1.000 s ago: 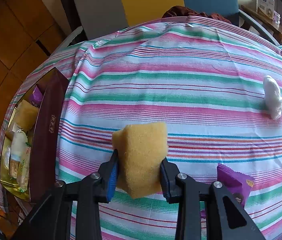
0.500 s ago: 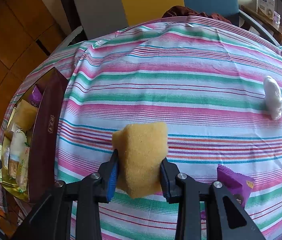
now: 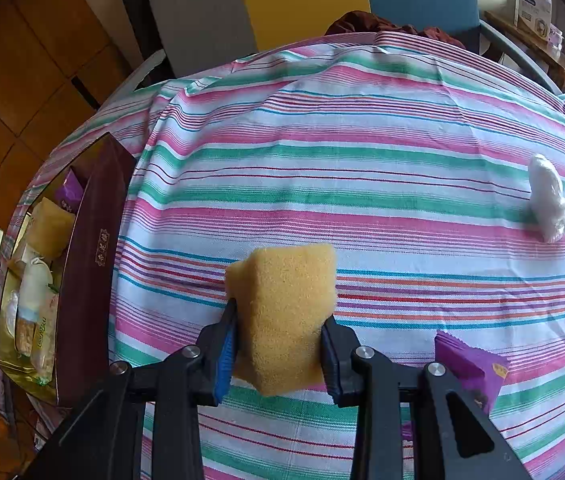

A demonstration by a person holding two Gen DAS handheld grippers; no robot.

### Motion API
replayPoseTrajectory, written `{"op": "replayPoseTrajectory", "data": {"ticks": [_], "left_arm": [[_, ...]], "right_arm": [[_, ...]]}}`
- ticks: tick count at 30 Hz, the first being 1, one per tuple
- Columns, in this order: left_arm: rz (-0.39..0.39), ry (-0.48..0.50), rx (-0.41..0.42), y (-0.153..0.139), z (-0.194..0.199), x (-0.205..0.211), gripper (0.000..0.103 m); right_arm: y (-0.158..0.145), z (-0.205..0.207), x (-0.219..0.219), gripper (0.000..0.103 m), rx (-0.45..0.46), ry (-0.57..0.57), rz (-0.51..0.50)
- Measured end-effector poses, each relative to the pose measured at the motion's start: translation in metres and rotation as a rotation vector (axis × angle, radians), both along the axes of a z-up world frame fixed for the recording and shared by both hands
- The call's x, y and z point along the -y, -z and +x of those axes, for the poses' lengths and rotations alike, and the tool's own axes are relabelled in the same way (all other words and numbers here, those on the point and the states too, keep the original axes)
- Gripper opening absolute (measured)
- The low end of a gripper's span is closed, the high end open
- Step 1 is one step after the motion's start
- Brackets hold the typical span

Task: Organize objects
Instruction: 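Carry the green box over the gold tray with the left tool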

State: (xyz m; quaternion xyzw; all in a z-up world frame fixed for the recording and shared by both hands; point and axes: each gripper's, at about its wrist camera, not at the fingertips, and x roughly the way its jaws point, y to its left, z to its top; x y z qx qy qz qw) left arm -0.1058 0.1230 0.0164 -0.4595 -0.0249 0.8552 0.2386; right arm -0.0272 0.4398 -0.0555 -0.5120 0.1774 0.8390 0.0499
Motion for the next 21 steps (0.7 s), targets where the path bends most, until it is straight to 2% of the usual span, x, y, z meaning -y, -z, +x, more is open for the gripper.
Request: {"op": "replayPoseTrajectory", "data": {"ticks": [6,11,16,19,21], "left_arm": [[-0.121,0.022,0.026,0.026,-0.044,-0.045,0.031],[-0.182,0.014,0.043,0.044,-0.074,-0.068,0.031],[-0.218,-0.009,0.077,0.064,-0.096,-0.079,0.031],[-0.232,-0.019,0.071,0.070,-0.102,-0.080,0.031],[-0.236,-0.014,0.057,0.069,-0.102,-0.080,0.041]], "right_arm": [[0.000,0.000,0.000,0.035,0.001,-0.001,0.001],[-0.001,0.000,0.000,0.035,0.002,-0.002,0.001],[-0.001,-0.002,0.000,0.036,0.004,-0.004,0.001],[0.000,-0.002,0.000,0.036,0.005,-0.003,-0.002],[0.000,-0.003,0.000,0.036,0.006,-0.004,-0.003]]}}
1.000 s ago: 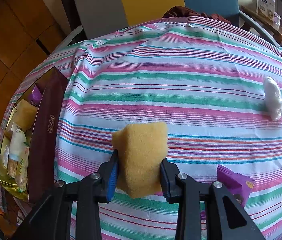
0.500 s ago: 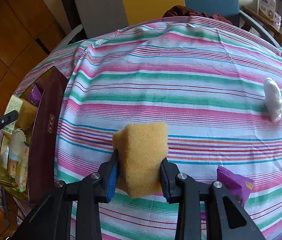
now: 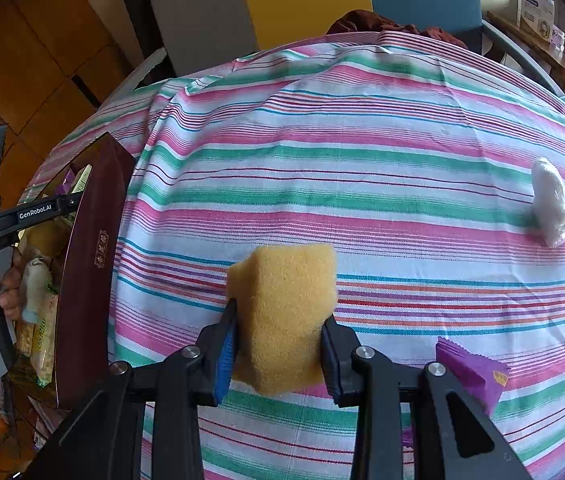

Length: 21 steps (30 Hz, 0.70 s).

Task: Organize objects
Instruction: 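Carry the green box over the gold tray with the left tool, then drop the green box with left while right lowers the sponge into the tray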

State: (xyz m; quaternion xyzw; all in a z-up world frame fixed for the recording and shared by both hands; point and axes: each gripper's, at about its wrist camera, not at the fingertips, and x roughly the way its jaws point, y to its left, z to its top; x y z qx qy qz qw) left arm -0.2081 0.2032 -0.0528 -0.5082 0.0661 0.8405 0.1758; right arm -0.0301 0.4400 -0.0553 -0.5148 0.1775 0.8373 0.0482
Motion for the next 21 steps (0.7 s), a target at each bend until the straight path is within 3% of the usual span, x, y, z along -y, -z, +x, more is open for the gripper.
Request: {"op": "replayPoseTrajectory", "data": {"ticks": [2,6,9,15,21], "left_arm": [[0.010,-0.005,-0.012,-0.003,0.000,0.002,0.051],[0.042,-0.002,-0.034,-0.018,0.008,0.012,0.052],[0.075,0.015,-0.122,-0.044,0.030,0.032,0.052],[0.133,-0.045,-0.216,-0.076,0.088,0.101,0.052],[0.117,-0.146,-0.219,-0.068,0.127,0.166,0.053]], "right_arm": [[0.000,0.000,0.000,0.036,0.000,0.001,0.000],[0.000,0.000,0.000,0.036,-0.003,0.000,0.002],[-0.002,0.000,0.001,0.036,-0.009,-0.005,0.011],[-0.024,0.006,0.003,0.036,-0.095,0.008,0.017],[-0.065,-0.007,0.071,0.036,-0.176,-0.135,0.006]]}}
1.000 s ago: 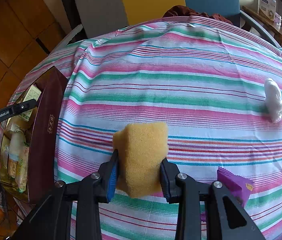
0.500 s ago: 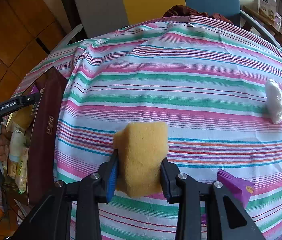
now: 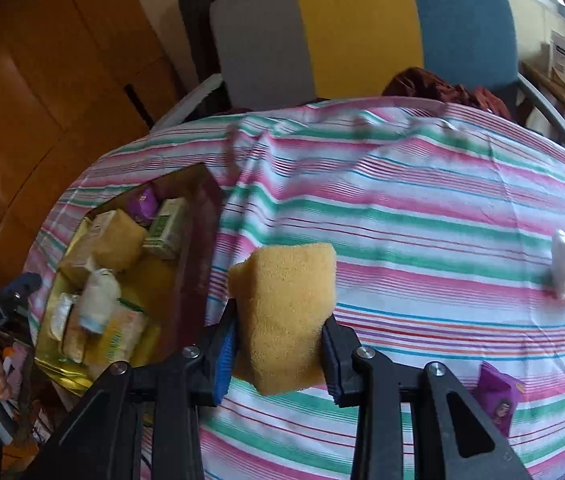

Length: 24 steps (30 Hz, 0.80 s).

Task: Organize objects
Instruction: 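Drop the green box with left while right lowers the sponge into the tray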

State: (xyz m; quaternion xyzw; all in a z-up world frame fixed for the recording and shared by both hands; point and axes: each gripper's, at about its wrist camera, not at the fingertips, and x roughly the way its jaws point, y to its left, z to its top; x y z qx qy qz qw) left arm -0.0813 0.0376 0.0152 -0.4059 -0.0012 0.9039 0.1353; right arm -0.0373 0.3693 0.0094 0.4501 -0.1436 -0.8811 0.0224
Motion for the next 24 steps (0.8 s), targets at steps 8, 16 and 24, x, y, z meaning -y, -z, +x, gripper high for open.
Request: {"op": "replayPoseTrajectory", "data": {"ticks": [8,16,24], "left_arm": [[0.036,-0.056,-0.003,0.009,0.017,0.034,0.053],[0.056,-0.063,0.025,0.019,0.021,0.046,0.057],[0.051,-0.077,0.012,0.020,0.025,0.049,0.061]], "right_arm": [[-0.009,-0.065,0.109,0.036,0.001,-0.207,-0.020],[0.037,-0.112,0.146,0.042,0.124,-0.210,-0.032],[0.046,-0.109,0.145,0.058,0.147,-0.191,-0.048]]}}
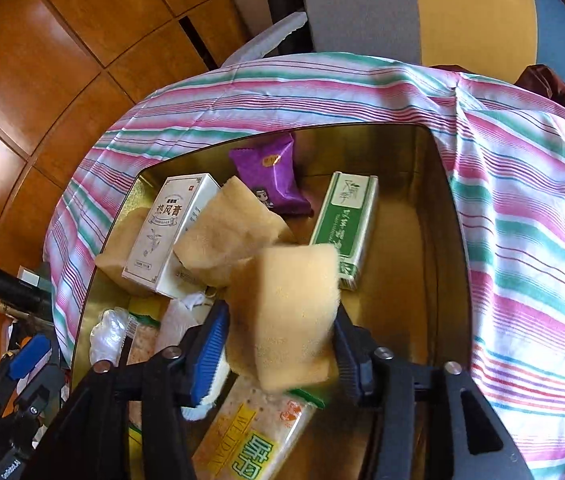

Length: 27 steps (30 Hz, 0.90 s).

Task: Organize objects
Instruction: 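Drop the green box with left while right lowers the sponge into the tray, then move the left tool to the purple snack packet and grasp it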

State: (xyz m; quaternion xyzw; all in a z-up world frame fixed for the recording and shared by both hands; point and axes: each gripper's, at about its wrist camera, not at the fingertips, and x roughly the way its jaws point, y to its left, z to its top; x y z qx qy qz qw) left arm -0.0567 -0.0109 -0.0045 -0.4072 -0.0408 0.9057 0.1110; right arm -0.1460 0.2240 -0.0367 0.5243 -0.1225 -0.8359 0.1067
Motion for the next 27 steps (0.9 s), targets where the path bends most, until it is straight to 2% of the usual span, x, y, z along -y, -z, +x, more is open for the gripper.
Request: {"op": "replayPoseTrajectory", "data": {"ticks": [1,3,8,18,27], "left_arm": [[-0.002,0.000,-0.002,0.000,0.000,0.000,0.062],[-0.002,0.001,-0.001,0.000,0.000,-0.001,0.063],[-0.009,0.009,-0.024,-0.007,0.005,-0.003,0.063],[-0.038,0.031,-0.057,-0.017,0.013,-0.016,0.064],[-0.067,0.089,-0.073,-0.024,0.021,-0.039,0.064]], "right_arm": [[-0.001,0.002,-0.001,0.066,-0.004,0.006,0.001],[-0.005,0.004,-0.004,0.075,-0.013,0.010,-0.013],[-0.025,0.012,-0.007,0.075,-0.064,0.014,0.020],[-0.049,0.059,-0.036,0.075,-0.122,0.068,0.071],[-0.062,0.103,-0.097,0.075,-0.147,0.181,0.119]]}}
